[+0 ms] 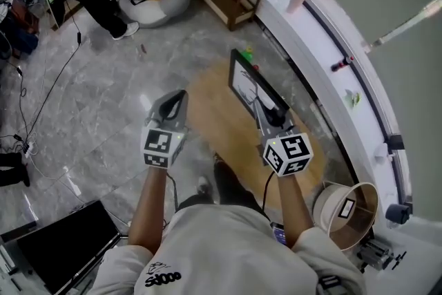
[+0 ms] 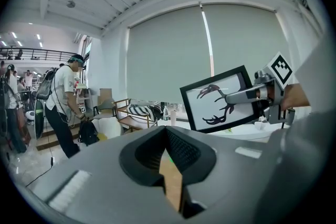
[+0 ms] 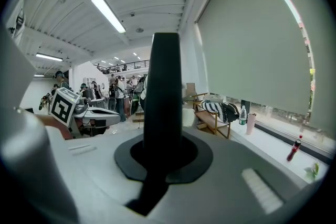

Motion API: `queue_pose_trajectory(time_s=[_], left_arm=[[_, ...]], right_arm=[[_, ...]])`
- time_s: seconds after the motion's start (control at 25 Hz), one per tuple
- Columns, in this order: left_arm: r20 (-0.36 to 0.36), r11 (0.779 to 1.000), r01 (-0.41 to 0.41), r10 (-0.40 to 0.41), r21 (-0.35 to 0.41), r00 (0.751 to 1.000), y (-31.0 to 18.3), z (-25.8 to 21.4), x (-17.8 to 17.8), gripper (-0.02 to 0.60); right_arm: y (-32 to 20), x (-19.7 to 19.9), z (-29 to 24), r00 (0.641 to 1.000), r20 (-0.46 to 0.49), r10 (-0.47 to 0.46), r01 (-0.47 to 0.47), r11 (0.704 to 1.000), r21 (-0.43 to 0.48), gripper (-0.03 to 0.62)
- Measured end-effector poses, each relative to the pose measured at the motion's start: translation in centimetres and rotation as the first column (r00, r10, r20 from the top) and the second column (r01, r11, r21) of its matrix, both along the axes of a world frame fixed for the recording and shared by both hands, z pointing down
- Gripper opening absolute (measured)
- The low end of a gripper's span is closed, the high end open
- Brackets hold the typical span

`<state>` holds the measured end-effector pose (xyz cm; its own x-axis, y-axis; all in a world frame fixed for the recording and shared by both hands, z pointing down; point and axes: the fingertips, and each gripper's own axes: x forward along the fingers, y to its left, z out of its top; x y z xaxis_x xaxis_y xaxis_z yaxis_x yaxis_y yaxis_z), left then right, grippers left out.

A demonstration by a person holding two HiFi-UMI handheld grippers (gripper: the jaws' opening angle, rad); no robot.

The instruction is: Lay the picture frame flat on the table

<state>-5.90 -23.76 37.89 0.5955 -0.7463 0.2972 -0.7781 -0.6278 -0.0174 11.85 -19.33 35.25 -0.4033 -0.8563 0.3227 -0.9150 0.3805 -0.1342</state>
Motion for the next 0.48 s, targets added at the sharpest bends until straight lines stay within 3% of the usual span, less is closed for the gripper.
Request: queue_pose_trajectory(time_s=[0.48], left_arm=[[0.016, 0.996, 0.028, -0.027, -0.084, 1.000, -6.0, 5.0, 0.6, 0.011]], right_arm=[[-6.3, 1.4, 5.9, 1.000, 0.016, 0.002, 0.000, 0.996, -0.087, 0.014]])
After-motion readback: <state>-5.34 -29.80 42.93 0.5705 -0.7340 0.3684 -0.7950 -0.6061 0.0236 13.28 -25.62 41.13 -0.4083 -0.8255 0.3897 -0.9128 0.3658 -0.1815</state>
